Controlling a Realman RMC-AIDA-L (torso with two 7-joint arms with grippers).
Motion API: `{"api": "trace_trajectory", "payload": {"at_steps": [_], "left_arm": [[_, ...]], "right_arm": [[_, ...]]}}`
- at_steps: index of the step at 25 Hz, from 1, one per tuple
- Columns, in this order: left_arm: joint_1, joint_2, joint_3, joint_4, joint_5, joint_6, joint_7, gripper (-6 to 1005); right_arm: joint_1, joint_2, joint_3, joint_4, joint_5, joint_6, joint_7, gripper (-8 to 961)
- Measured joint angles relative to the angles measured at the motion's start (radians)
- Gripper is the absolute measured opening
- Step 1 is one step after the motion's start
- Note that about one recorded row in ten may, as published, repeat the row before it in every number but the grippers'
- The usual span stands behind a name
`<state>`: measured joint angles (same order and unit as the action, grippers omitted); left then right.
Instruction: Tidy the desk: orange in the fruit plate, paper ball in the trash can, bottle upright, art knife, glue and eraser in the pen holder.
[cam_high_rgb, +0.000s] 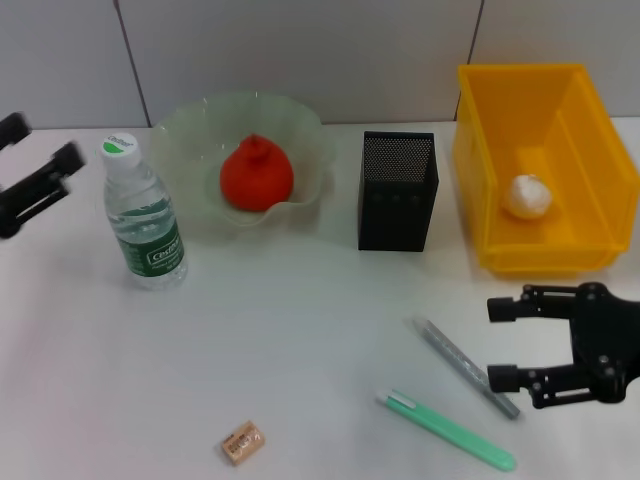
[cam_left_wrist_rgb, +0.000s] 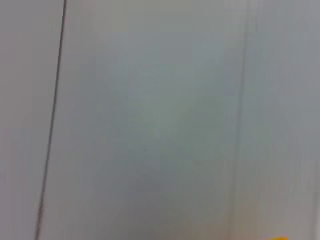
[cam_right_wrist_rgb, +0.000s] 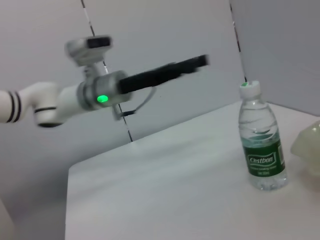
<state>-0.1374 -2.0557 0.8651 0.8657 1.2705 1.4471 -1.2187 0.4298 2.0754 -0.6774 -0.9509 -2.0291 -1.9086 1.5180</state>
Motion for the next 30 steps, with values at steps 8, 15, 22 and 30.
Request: {"api": "trace_trajectory", "payload": {"at_steps": [8, 15, 22, 30], "left_arm": [[0.024, 0.092, -0.065, -0.152, 0.142, 0.3, 0.027, 816], [0.026, 0.103, -0.066, -0.2, 0.263, 0.391, 0.093, 816], [0.013, 0.093, -0.062, -0.2, 0.363, 0.409, 0.152, 816], [-0.003, 0.087, -0.068, -0.203, 0.443, 0.4, 0.186, 815]], "right_arm": [[0.054, -0.003, -0.03, -0.17, -0.036, 0.021, 0.246, 835], [0.17, -0.002, -0.221, -0.371, -0.265, 0.034, 0.591, 835], [0.288, -0.001, -0.466, -0.453, -0.445, 0.005, 0.891, 834], [0.385, 0.006, -0.769, -0.473, -0.503, 0.045, 1.163, 833]]}}
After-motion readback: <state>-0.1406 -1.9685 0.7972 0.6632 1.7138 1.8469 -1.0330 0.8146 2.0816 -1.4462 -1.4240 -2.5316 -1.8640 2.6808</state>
